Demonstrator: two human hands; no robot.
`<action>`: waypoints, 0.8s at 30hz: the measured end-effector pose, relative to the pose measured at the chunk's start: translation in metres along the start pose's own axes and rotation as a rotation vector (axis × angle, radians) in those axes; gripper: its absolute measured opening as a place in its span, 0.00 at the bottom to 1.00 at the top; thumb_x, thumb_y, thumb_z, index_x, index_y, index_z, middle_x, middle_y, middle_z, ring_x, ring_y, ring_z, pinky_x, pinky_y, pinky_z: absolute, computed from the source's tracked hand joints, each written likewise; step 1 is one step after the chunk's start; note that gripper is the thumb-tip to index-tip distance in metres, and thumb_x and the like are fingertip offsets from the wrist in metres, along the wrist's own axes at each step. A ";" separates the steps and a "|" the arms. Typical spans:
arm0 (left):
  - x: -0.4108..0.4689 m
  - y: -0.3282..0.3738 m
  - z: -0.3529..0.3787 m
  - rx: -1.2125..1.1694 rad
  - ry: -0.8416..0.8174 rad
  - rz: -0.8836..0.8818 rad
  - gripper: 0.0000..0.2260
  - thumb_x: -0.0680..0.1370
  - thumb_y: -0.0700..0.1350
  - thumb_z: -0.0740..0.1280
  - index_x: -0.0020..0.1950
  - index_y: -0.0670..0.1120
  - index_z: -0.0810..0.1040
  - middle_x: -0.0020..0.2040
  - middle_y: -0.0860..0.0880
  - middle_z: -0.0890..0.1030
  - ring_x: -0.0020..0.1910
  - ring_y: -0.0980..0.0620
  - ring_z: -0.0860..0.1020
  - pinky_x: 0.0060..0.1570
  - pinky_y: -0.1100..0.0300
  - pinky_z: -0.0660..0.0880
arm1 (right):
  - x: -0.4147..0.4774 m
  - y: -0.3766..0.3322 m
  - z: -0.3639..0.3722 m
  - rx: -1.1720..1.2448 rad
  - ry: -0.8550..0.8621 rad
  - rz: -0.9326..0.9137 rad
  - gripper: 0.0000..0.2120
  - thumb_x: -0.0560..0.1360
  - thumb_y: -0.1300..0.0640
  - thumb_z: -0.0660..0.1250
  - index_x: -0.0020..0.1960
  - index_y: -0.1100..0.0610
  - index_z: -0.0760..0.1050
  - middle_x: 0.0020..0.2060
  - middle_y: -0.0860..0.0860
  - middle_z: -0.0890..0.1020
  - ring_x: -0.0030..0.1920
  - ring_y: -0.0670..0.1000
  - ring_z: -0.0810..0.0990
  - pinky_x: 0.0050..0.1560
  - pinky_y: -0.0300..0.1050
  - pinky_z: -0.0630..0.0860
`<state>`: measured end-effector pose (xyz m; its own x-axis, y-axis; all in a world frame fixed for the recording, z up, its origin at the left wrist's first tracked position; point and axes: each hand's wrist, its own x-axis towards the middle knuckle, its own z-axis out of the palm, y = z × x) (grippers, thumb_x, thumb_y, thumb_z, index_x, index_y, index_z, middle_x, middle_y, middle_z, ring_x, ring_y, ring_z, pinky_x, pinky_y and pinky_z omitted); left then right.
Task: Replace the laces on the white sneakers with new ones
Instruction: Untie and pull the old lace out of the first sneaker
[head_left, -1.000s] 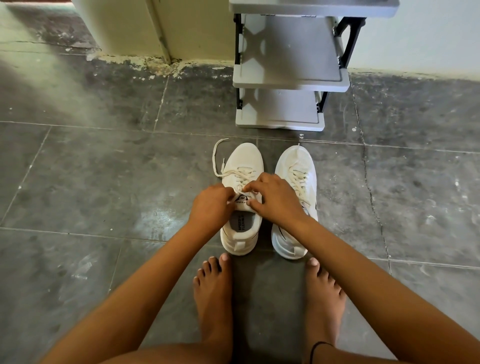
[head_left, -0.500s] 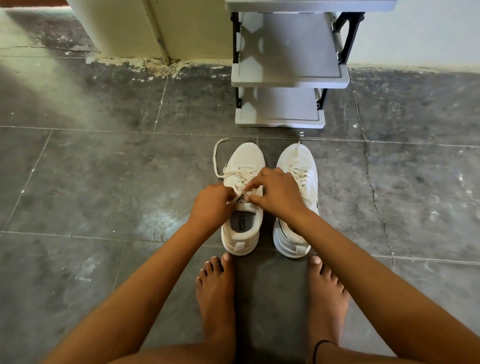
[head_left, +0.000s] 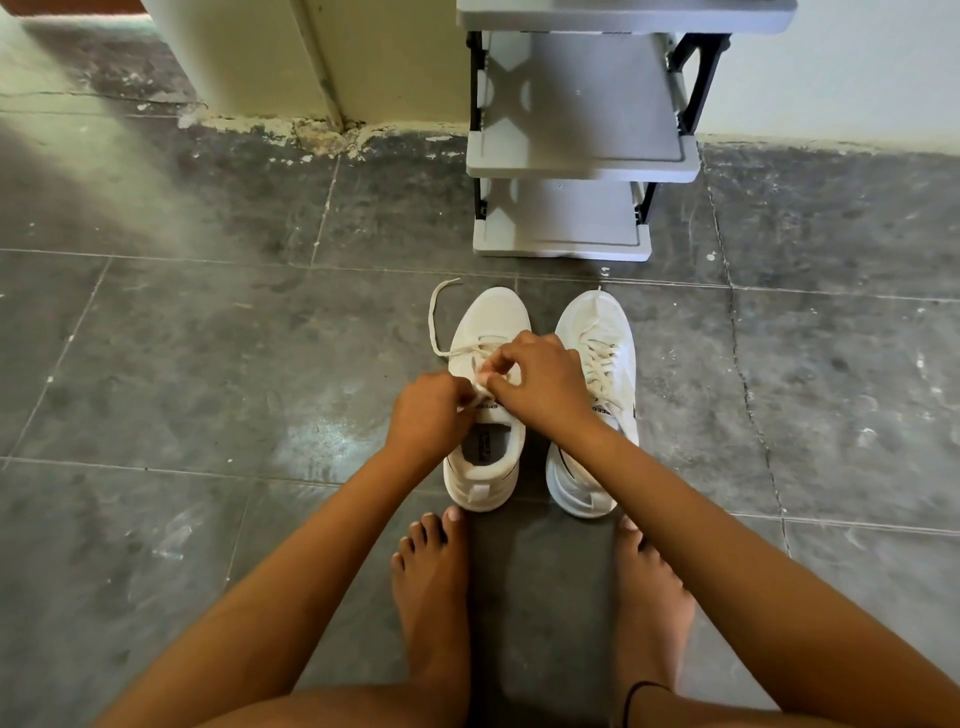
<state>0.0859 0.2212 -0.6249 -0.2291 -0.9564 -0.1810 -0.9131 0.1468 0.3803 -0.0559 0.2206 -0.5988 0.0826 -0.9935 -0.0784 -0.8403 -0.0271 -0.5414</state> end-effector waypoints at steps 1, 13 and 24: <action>0.001 -0.002 -0.001 -0.019 -0.005 -0.002 0.09 0.76 0.47 0.67 0.53 0.45 0.82 0.49 0.45 0.82 0.46 0.45 0.79 0.45 0.53 0.76 | -0.003 0.007 0.001 -0.129 -0.044 -0.036 0.13 0.73 0.46 0.66 0.56 0.48 0.78 0.54 0.48 0.77 0.58 0.53 0.71 0.53 0.47 0.62; 0.001 -0.007 -0.001 -0.026 -0.029 -0.036 0.10 0.77 0.47 0.65 0.48 0.43 0.82 0.43 0.43 0.83 0.42 0.44 0.79 0.43 0.52 0.77 | -0.001 -0.007 0.002 -0.197 0.026 -0.198 0.07 0.75 0.52 0.64 0.49 0.53 0.79 0.50 0.48 0.77 0.57 0.53 0.68 0.52 0.48 0.59; 0.001 -0.006 -0.005 -0.074 -0.023 -0.056 0.12 0.76 0.51 0.66 0.52 0.45 0.82 0.47 0.46 0.83 0.45 0.47 0.79 0.45 0.52 0.78 | -0.007 0.024 0.004 -0.315 -0.119 -0.202 0.17 0.74 0.46 0.65 0.62 0.47 0.75 0.57 0.49 0.76 0.59 0.52 0.71 0.56 0.47 0.63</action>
<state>0.0925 0.2185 -0.6230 -0.1867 -0.9564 -0.2245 -0.8975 0.0731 0.4350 -0.0746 0.2275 -0.6141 0.3088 -0.9455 -0.1029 -0.9226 -0.2716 -0.2738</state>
